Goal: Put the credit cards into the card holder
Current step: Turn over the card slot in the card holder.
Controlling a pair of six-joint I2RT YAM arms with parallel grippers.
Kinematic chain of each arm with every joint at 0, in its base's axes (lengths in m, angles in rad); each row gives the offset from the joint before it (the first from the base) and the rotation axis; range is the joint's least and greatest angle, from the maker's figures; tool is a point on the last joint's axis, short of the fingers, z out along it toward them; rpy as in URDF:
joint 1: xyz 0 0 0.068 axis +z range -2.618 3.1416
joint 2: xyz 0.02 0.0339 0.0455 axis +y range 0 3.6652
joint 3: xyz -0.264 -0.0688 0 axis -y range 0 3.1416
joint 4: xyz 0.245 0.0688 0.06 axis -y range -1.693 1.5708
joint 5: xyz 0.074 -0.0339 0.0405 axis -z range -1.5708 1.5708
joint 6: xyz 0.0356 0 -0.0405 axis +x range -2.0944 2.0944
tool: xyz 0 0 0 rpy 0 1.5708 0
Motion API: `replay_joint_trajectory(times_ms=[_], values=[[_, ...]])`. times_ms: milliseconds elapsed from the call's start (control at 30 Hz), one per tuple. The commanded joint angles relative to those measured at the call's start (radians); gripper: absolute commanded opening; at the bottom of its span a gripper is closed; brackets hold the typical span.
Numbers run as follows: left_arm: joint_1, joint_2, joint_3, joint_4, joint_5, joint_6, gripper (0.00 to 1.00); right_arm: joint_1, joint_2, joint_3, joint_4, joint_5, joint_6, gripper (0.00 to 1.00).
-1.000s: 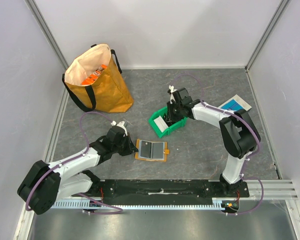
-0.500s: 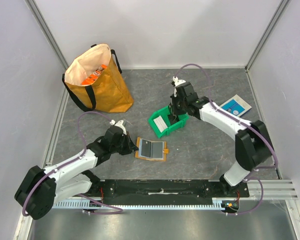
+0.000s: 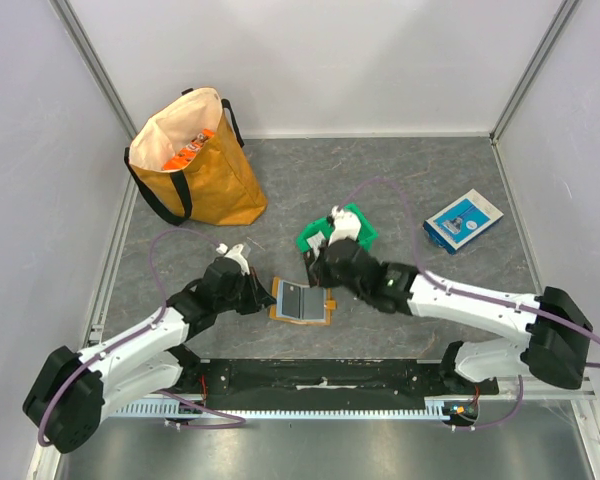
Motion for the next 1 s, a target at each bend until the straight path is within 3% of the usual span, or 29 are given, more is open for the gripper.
replay_joint_trajectory(times_ms=[0,233,967], values=[[-0.007,-0.051,-0.022,0.025,0.037,-0.030,0.02,0.185,0.016,-0.067,0.173,0.280,0.268,0.00],[-0.008,-0.096,-0.049,0.022,0.045,-0.056,0.02,0.335,0.185,-0.030,0.256,0.481,0.389,0.00],[-0.008,-0.136,-0.068,0.018,0.029,-0.076,0.02,0.351,0.297,0.012,0.267,0.481,0.389,0.00]])
